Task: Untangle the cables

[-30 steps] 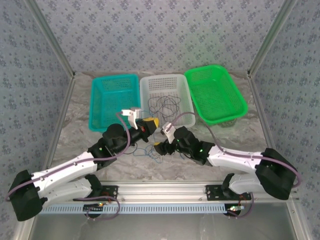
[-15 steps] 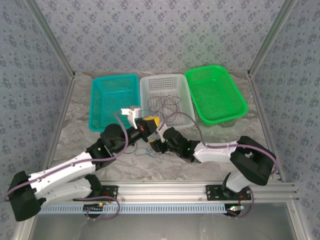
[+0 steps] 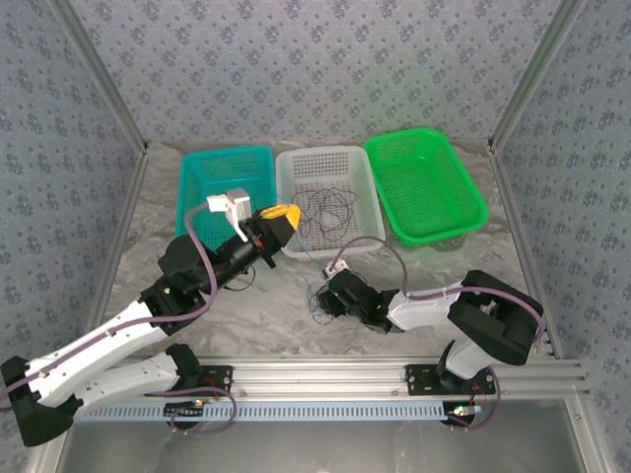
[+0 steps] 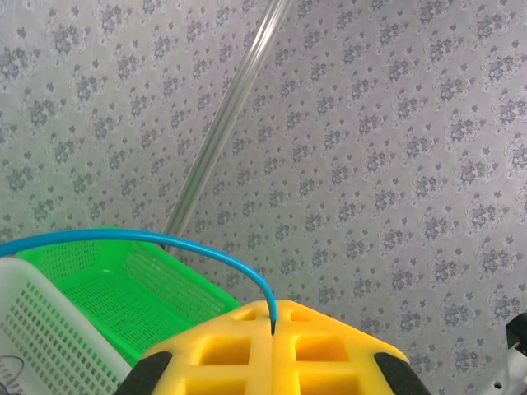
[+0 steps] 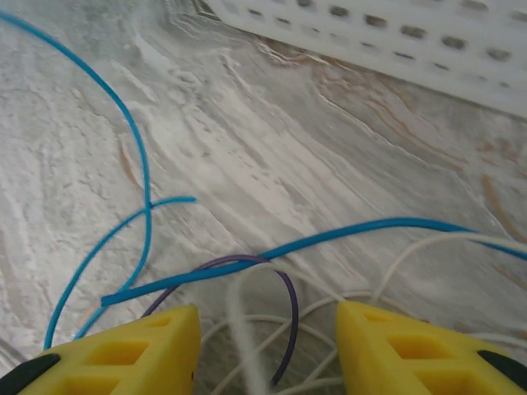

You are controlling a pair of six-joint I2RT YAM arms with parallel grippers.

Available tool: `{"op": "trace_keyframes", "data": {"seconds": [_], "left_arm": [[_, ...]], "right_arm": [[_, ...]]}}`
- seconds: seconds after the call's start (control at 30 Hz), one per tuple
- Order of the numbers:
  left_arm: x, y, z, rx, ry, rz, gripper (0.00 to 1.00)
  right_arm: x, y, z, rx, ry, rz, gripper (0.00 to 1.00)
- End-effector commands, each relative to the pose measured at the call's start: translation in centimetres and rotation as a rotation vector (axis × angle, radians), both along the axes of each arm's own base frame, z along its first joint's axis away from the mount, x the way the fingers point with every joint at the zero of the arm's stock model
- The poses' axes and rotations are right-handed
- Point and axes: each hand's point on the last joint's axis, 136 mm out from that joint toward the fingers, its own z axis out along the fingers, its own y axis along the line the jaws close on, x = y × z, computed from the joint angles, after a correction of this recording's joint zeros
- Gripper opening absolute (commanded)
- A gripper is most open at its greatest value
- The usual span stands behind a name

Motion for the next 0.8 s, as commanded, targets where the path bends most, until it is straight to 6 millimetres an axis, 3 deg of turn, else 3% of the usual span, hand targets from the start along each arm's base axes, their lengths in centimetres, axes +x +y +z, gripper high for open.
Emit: {"op": "trace_keyframes", "data": {"seconds": [0.0,0.17,0.33,0.53,0.77], "left_arm": [[-0.9,1.4,4.2,-0.016,-0.109,0.032,0.01],[-1.2,2.6,7.1,-0.011,-0.168,0.066,0.01],[-1.2,3.8,9.0,-0.036,-0.207,0.116,0.01],[-1.5,4.3,11.2,-0.071,-0.253,0.124,0.01],[-2.3,5.9,13.6,-0.094,-0.333,0.168,0.01]], "right_arm": [[-0.3,-1.9,-0.4,-0.019,0.008,-0.076,0.49],[-0.8,-3.5,-0.5,-0.004,0.008,-0.121,0.51],[-1.1,-4.2,0.0,-0.001,-0.001,-0.126,0.62],[-1.0,-4.9,0.2,-0.003,-0.004,-0.140,0.64],[-1.1,-5.2,0.2,0.005,0.002,-0.145,0.80]]}}
